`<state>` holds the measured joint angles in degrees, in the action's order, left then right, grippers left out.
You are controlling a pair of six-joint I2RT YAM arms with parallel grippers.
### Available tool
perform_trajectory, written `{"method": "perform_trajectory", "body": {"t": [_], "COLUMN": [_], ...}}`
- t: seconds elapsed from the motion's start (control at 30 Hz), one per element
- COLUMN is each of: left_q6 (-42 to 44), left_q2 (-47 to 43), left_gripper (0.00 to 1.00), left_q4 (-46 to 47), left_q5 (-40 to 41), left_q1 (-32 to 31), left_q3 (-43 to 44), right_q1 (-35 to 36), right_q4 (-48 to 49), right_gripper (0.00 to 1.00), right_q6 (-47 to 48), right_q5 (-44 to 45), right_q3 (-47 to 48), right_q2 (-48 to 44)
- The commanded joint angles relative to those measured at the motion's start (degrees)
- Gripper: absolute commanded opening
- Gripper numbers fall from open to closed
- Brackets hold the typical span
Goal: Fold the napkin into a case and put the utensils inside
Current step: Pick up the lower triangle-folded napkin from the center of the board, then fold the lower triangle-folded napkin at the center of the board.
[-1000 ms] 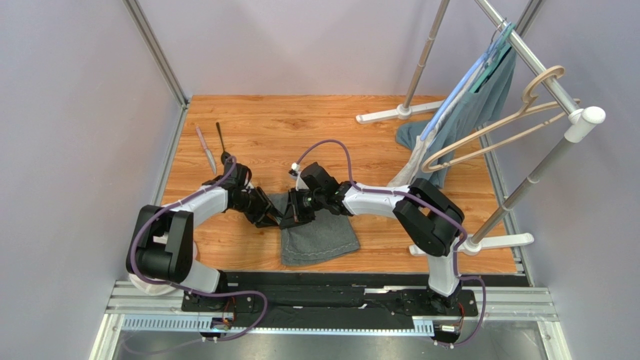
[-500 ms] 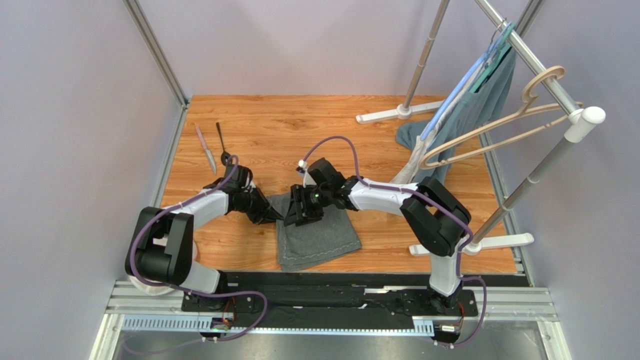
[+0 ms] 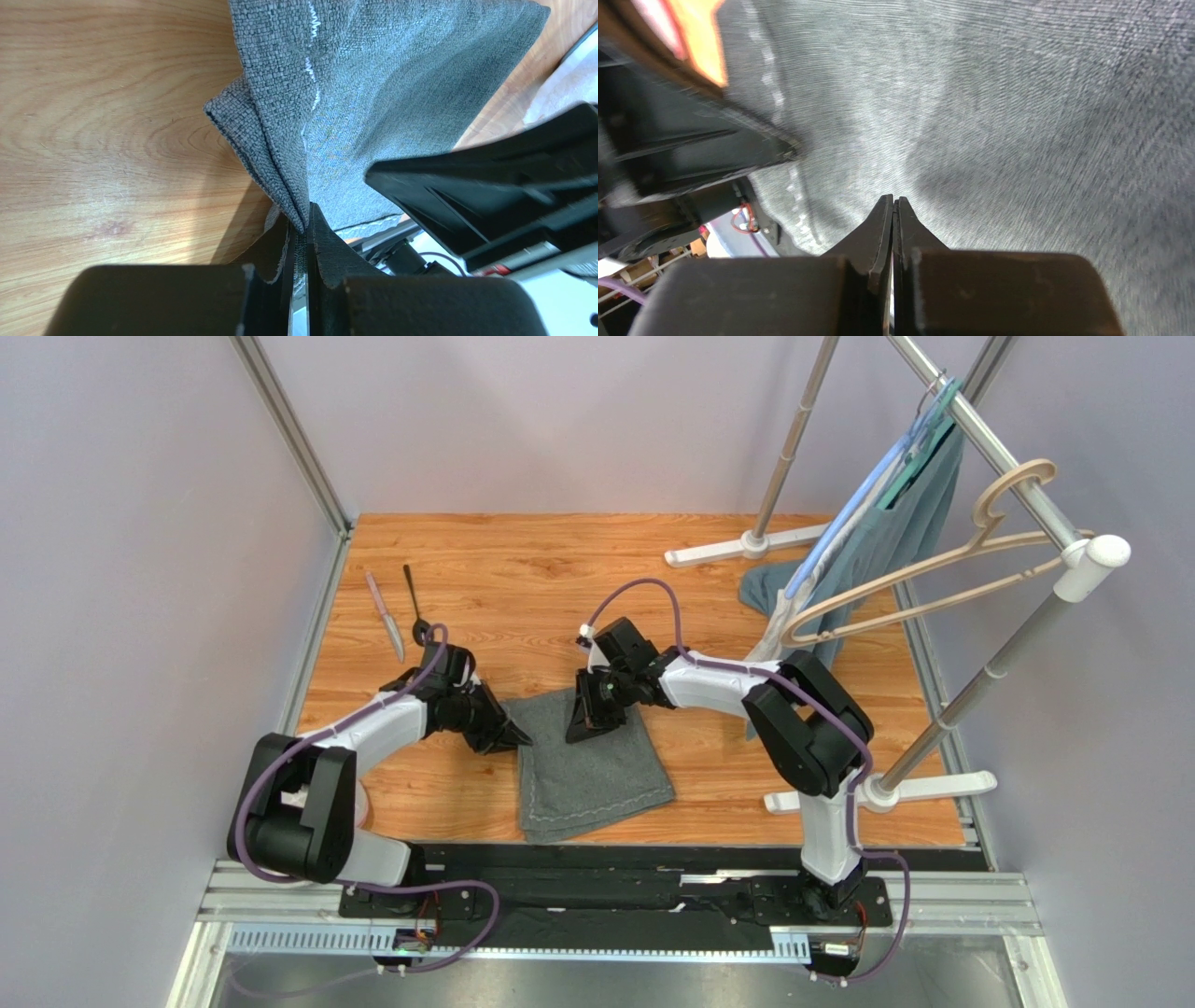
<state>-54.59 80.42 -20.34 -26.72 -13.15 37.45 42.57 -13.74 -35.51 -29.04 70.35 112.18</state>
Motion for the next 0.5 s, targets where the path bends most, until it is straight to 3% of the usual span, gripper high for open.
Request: {"method": "perform_trajectory", "body": {"t": [0.0,0.47], "left_q6": [-0.1,-1.8], "left_q2": [-1.4,3.2], "left_gripper": [0.0,0.0], "left_q4": [-0.5,-3.0], "left_q5": [0.4,5.0], "left_q1": [-0.9,-9.3], "left_q3": [1.7,10.9], "right_q1": [0.1,-0.1], "right_q4": [0.8,3.8], "right_gripper": [0.0,0.0], "right_q6": [1.8,-0.4], "right_q5": [0.5,-2.1], "right_q3": [2.5,1.0], "right_q2": [2.2,5.3]}}
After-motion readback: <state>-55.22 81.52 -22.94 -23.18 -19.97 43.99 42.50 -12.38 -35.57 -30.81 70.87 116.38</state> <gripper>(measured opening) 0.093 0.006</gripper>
